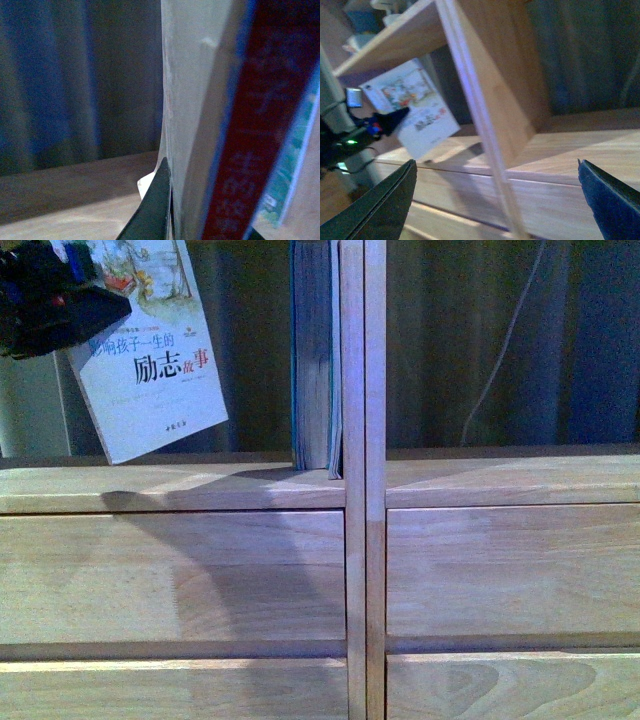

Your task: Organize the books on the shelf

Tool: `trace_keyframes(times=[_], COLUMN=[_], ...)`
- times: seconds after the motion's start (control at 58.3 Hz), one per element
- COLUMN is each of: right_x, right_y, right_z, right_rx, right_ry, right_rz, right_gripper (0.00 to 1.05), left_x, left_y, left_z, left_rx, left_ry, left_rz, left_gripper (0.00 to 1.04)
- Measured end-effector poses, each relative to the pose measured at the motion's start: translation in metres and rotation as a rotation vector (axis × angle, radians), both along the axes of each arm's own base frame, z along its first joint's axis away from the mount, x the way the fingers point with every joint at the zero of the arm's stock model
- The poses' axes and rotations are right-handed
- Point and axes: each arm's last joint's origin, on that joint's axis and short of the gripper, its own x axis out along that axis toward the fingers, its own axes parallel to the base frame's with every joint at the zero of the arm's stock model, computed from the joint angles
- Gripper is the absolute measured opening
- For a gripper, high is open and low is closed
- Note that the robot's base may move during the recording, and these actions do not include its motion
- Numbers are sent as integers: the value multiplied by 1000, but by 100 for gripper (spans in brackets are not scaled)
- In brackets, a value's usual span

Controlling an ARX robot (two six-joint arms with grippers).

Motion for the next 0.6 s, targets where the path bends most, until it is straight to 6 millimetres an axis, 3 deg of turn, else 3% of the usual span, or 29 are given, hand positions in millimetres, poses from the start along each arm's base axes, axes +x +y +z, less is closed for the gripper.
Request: trace_keyframes(times=[0.206,0.6], right_x=[-1,0], right_y=[-2,-2], right_z=[1,1], right_rx=[-147,-182], right_ry=[-50,-62], right_rz=[-90,-104], right_gripper=[98,98], left_x=[24,64], left_y=[-10,-44], left_z=[-3,-11], left_rx=[89,175], left_ry=[-31,-80], left_rz=[35,39], left_gripper=[7,7])
